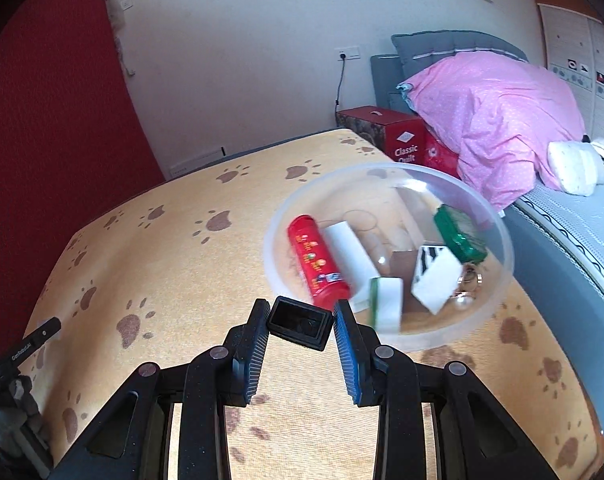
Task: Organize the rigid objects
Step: 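Carry the black cap over the clear bowl and lower it in, then open the right tool to release the black cap in the bowl, then carry the white charger plug into the bowl and open the left tool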
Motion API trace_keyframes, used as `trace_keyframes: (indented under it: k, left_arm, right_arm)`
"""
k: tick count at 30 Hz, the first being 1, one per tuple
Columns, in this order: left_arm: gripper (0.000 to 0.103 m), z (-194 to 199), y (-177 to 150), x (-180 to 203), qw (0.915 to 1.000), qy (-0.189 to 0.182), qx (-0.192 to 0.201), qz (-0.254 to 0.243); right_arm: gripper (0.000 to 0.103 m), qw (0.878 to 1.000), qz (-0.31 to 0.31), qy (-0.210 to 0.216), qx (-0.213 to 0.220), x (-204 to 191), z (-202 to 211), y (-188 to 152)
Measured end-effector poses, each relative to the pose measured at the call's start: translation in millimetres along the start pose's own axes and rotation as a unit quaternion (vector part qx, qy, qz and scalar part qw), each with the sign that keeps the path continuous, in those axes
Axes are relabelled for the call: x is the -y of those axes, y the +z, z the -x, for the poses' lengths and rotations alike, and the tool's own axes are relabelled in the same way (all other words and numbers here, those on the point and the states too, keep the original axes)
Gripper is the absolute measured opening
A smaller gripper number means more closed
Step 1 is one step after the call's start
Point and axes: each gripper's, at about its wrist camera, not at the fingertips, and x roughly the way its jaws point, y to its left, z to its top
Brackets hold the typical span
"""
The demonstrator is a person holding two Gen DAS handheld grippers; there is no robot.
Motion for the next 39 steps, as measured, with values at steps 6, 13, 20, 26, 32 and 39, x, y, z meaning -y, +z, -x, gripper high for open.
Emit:
trace_keyframes:
  k: [6, 13, 20, 26, 32, 39]
  left_arm:
    - [0.061, 2.2, -3.0, 9.8, 0.9999, 0.0, -0.005, -0.015]
    - [0.061, 6.1, -11.4, 30.4, 0.9991, -0.014, -0.017, -0.036]
    - [0.061, 9.0, -16.9, 55.5, 0.9979, -0.034, -0.029, -0.047]
    - [0.061, 9.2, -17.5, 87.3, 0.9959, -0.052, -0.035, -0.065]
    - [0.061, 6.5, -16.2, 130.7, 0.9927, -0.077, -0.039, -0.085]
    - [0.061, 4.9, -17.1, 195.1, 0.9858, -0.105, -0.044, -0.123]
  right_arm:
    - [0.035, 0.998, -0.044, -0.033, 0.003, 42.6, -3.5, 7.7]
    - [0.035, 0.997, -0.073, -0.033, -0.005, 68.3, -18.1, 17.0]
    - [0.046, 0.996, -0.09, -0.012, -0.005, 80.7, -19.3, 16.9]
    - [0.046, 0.995, -0.092, -0.025, 0.02, 91.0, -2.9, 12.5]
    - [0.048, 0.996, -0.056, -0.045, 0.047, 87.3, 12.6, 5.7]
    - [0.059, 0.996, -0.008, -0.071, 0.062, 79.7, 17.4, -17.5]
